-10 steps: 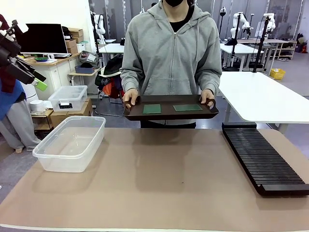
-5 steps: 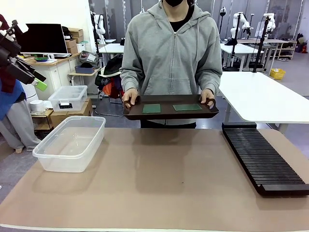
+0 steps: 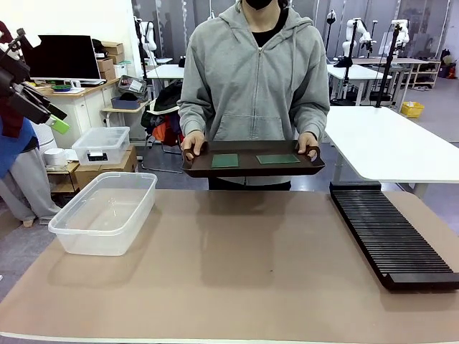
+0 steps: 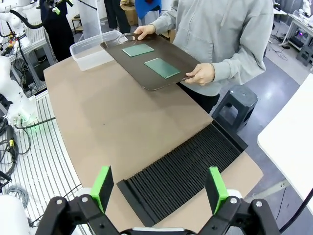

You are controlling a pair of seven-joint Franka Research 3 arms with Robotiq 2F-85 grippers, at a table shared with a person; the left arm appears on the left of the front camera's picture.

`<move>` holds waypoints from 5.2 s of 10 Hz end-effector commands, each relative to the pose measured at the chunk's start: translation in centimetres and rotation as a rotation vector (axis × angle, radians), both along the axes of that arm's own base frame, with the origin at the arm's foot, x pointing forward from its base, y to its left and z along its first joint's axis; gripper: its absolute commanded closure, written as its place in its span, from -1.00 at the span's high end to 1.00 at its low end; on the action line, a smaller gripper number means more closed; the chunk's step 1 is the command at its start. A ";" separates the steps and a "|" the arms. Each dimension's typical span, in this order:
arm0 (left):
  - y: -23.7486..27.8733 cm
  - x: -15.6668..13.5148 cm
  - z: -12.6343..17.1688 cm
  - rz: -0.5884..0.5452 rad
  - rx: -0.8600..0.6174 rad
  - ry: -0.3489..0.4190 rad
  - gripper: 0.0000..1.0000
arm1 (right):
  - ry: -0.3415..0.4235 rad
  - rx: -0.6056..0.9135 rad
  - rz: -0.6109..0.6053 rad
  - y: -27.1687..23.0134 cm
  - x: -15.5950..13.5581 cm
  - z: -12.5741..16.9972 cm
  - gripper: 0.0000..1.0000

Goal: Sort PCBs into racks and boxes based on the side picked up.
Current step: Pick up the Blank PCB handed by the Human.

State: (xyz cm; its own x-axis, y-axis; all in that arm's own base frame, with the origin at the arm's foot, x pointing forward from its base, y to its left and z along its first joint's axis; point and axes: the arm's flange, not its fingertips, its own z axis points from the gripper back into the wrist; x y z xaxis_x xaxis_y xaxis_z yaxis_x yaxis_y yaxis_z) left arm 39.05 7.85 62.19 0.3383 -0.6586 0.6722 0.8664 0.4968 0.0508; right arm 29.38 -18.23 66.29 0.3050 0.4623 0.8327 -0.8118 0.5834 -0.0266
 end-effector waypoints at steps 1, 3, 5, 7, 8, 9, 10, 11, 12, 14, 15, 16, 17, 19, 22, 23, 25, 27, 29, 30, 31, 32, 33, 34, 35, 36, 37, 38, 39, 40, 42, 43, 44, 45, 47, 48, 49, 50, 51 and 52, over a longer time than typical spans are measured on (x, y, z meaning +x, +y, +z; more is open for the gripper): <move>-0.7 -1.5 0.1 0.060 0.055 0.012 1.00 | -0.001 0.000 0.002 0.0 0.0 -0.1 1.00; -0.7 -1.8 -0.1 0.093 0.059 0.009 1.00 | -0.001 0.000 0.002 0.0 0.0 -0.1 1.00; -0.7 -2.2 -0.1 0.101 0.038 -0.007 1.00 | -0.001 0.000 0.002 0.0 0.0 -0.1 1.00; -0.5 -1.7 0.5 0.081 0.039 0.008 1.00 | -0.001 0.000 0.002 0.0 0.0 -0.1 1.00; -0.5 -1.7 0.5 0.081 0.039 0.008 1.00 | -0.001 0.000 0.002 0.0 0.0 -0.1 1.00; -0.5 -1.7 0.5 0.081 0.039 0.008 1.00 | -0.001 0.000 0.002 0.0 0.0 -0.1 1.00; -0.5 -1.7 0.5 0.081 0.039 0.008 1.00 | -0.001 0.000 0.002 0.0 0.0 -0.1 1.00; -0.5 -1.7 0.5 0.081 0.039 0.008 1.00 | -0.001 0.000 0.002 0.0 0.0 -0.1 1.00; -0.5 -1.7 0.5 0.081 0.039 0.008 1.00 | -0.001 0.000 0.002 0.0 0.0 -0.1 1.00; -0.6 -1.8 0.5 0.086 0.037 0.002 1.00 | -0.001 0.000 0.002 0.0 0.0 -0.1 1.00; 0.6 -2.1 1.4 0.084 -0.005 -0.022 1.00 | -0.001 0.000 0.002 0.0 0.0 -0.1 1.00; 1.5 -2.4 2.0 0.081 -0.037 -0.024 1.00 | -0.001 0.000 0.002 0.0 0.0 -0.1 1.00; 2.2 -2.5 2.3 0.097 -0.036 -0.035 1.00 | -0.001 0.000 0.002 0.0 0.0 -0.1 1.00; 2.6 -2.3 2.4 0.107 -0.035 -0.042 1.00 | -0.001 0.000 0.002 0.0 0.0 -0.1 1.00; 2.5 -2.5 2.5 0.124 -0.013 -0.035 1.00 | -0.001 0.000 0.002 0.0 0.0 -0.1 1.00; 2.5 -2.5 2.5 0.124 -0.013 -0.035 1.00 | -0.001 0.000 0.002 0.0 0.0 -0.1 1.00; 2.5 -2.5 2.5 0.124 -0.013 -0.035 1.00 | -0.001 0.000 0.002 0.0 0.0 -0.1 1.00; 2.5 -2.5 2.5 0.124 -0.013 -0.035 1.00 | -0.001 0.000 0.002 0.0 0.0 -0.1 1.00; 2.5 -2.5 2.5 0.124 -0.013 -0.035 1.00 | -0.001 0.000 0.002 0.0 0.0 -0.1 1.00; 2.5 -2.5 2.5 0.124 -0.013 -0.035 1.00 | -0.001 0.000 0.002 0.0 0.0 -0.1 1.00; 2.5 -2.5 2.5 0.124 -0.013 -0.035 1.00 | -0.001 0.000 0.002 0.0 0.0 -0.1 1.00; 2.5 -2.5 2.5 0.124 -0.013 -0.035 1.00 | -0.001 0.000 0.002 0.0 0.0 -0.1 1.00; 2.5 -2.5 2.5 0.124 -0.013 -0.035 1.00 | -0.001 0.000 0.002 0.0 0.0 -0.1 1.00; 2.5 -2.5 2.5 0.124 -0.013 -0.035 1.00 | -0.001 0.000 0.002 0.0 0.0 -0.1 1.00; 2.5 -2.5 2.5 0.124 -0.013 -0.035 1.00 | -0.001 0.000 0.002 0.0 0.0 -0.1 1.00; 2.5 -2.5 2.5 0.124 -0.013 -0.035 1.00 | -0.001 0.000 0.002 0.0 0.0 -0.1 1.00; 2.5 -2.5 2.5 0.124 -0.013 -0.035 1.00 | -0.001 0.000 0.002 0.0 0.0 -0.1 1.00; 2.5 -2.5 2.5 0.124 -0.013 -0.035 1.00 | -0.001 0.000 0.002 0.0 0.0 -0.1 1.00; 2.5 -2.5 2.5 0.124 -0.013 -0.035 1.00 | -0.001 0.000 0.002 0.0 0.0 -0.1 1.00; 2.5 -2.5 2.5 0.124 -0.013 -0.035 1.00 | -0.001 0.000 0.002 0.0 0.0 -0.1 1.00; 2.5 -2.5 2.5 0.124 -0.013 -0.035 1.00 | -0.001 0.000 0.002 0.0 0.0 -0.1 1.00; 2.5 -2.5 2.5 0.124 -0.013 -0.035 1.00 | -0.001 0.000 0.002 0.0 0.0 -0.1 1.00; 2.5 -2.5 2.5 0.124 -0.013 -0.035 1.00 | -0.001 0.000 0.002 0.0 0.0 -0.1 1.00; 2.5 -2.5 2.5 0.124 -0.013 -0.035 1.00 | -0.001 0.000 0.002 0.0 0.0 -0.1 1.00; 2.5 -2.5 2.5 0.124 -0.013 -0.035 1.00 | -0.001 0.000 0.002 0.0 0.0 -0.1 1.00; 2.5 -2.5 2.5 0.124 -0.013 -0.035 1.00 | -0.001 0.000 0.002 0.0 0.0 -0.1 1.00; 2.5 -2.5 2.5 0.124 -0.013 -0.035 1.00 | -0.001 0.000 0.002 0.0 0.0 -0.1 1.00; 2.5 -2.5 2.5 0.124 -0.013 -0.035 1.00 | -0.001 0.000 0.002 0.0 0.0 -0.1 1.00; 2.5 -2.5 2.5 0.124 -0.013 -0.035 1.00 | -0.001 0.000 0.002 0.0 0.0 -0.1 1.00; 2.5 -2.5 2.5 0.124 -0.013 -0.035 1.00 | -0.001 0.000 0.002 0.0 0.0 -0.1 1.00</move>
State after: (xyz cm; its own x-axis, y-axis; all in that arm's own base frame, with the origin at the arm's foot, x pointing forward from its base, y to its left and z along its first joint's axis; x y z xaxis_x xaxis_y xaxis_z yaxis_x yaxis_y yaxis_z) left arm 36.59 10.48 64.89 0.3916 -0.6037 0.6944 0.7943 0.6028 0.0762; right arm 29.38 -18.24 66.30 0.3050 0.4622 0.8327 -0.8117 0.5835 -0.0267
